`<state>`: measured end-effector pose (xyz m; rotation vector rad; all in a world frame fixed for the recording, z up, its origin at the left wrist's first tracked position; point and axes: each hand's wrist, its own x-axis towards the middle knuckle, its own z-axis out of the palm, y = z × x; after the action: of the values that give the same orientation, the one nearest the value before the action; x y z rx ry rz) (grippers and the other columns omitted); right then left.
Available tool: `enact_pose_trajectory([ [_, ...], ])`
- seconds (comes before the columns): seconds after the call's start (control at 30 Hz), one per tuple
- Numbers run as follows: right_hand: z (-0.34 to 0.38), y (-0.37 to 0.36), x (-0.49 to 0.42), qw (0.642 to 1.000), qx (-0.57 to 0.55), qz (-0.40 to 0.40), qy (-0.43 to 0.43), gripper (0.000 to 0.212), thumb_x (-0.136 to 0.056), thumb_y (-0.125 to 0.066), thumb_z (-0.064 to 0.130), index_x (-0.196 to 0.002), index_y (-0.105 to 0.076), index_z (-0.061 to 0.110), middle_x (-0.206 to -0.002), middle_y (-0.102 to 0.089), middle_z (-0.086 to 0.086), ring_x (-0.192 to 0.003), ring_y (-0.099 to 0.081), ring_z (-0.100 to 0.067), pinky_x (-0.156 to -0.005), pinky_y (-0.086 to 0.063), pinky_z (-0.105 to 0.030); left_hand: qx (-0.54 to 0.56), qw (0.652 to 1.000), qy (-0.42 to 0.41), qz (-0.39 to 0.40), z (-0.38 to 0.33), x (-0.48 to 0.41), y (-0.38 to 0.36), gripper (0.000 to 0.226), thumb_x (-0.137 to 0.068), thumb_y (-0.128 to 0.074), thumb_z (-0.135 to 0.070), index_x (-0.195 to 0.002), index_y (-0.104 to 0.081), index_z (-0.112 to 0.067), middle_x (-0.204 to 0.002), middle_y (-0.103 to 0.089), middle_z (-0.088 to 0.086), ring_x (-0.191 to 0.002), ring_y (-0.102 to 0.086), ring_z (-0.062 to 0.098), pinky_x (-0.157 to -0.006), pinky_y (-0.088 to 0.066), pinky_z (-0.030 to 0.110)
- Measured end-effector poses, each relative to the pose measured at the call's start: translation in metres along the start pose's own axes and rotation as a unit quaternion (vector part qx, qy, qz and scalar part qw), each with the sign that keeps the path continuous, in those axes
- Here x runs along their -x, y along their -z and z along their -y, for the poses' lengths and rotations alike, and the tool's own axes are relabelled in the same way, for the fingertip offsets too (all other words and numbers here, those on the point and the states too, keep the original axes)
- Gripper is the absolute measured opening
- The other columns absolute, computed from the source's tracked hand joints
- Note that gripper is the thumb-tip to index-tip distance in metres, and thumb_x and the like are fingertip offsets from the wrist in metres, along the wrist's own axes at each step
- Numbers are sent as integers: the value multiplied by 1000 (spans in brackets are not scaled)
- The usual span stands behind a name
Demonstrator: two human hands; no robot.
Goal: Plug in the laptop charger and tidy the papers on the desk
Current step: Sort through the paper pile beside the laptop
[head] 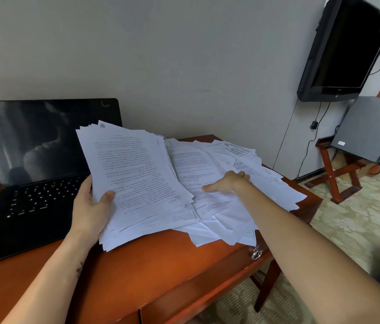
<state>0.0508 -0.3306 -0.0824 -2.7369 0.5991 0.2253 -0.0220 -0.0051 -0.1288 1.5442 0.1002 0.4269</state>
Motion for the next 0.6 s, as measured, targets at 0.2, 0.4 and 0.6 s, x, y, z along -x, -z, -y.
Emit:
enact_pose_trajectory([
  [0.2, -5, 2, -8, 1000, 10, 4, 3, 134, -59, -74, 84, -157, -18, 12, -162, -16, -17, -151, -15, -35, -118, -25, -47, -16, 1000, -11, 7, 0, 1, -2, 52, -101, -64, -8, -146, -50, -31, -131, -65, -8, -122, -62, 18, -91, -53, 35],
  [0.4, -11, 4, -21, 992, -117, 29, 27, 131, -61, -88, 65, -156, -21, 5, -159, -32, -12, -147, -30, -31, -116, -33, -40, -15, 1000, -13, 11, 0, 1, -2, 51, -102, -63, -8, -145, -51, -32, -128, -65, -9, -117, -63, 15, -85, -52, 29],
  [0.6, -16, 20, -25, 954, -293, 54, 26, 107, -52, -100, 36, -140, -48, 3, -126, -62, -7, -113, -62, -27, -97, -54, -42, -15, 1000, -6, 10, -2, 0, -3, 51, -102, -63, -8, -146, -51, -30, -116, -65, -18, -102, -64, 2, -75, -51, 21],
])
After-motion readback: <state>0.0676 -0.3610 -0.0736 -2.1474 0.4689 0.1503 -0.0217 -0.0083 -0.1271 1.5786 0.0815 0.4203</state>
